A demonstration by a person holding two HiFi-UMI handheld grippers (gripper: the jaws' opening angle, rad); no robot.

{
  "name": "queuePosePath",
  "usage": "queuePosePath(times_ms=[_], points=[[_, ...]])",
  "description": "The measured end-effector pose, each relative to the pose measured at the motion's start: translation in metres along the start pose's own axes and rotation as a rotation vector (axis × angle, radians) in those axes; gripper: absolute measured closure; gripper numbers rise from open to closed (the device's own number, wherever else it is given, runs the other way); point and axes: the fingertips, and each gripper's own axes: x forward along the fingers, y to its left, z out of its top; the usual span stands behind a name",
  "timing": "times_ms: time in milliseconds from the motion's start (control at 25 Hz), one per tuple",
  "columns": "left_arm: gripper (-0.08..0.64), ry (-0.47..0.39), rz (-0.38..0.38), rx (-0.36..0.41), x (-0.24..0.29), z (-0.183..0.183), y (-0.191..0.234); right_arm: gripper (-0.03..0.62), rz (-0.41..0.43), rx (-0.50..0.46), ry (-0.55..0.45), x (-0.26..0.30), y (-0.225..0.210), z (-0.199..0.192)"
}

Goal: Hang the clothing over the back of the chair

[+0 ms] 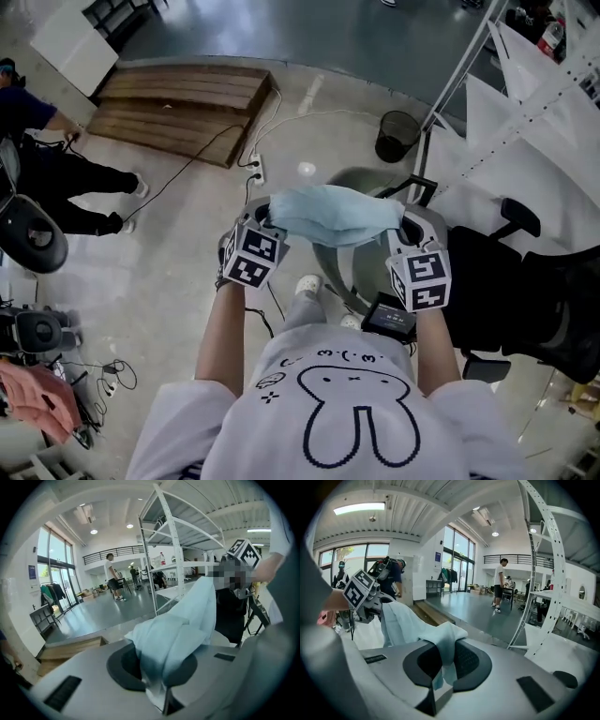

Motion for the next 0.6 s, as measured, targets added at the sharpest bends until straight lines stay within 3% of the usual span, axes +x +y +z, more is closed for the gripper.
queuePosePath(times_ms=[360, 600], points=[[0.514, 0.151, -0.166, 0.115, 0.046, -0.038, 0.015, 0.552, 0.021, -0.084, 0.205, 0.041, 0.007, -0.042], [0.512, 0.235, -0.244, 0.136, 0.075, -0.062, 0.015, 0.554, 0.045, -0.099, 0.317, 0.066, 0.003, -0.078]])
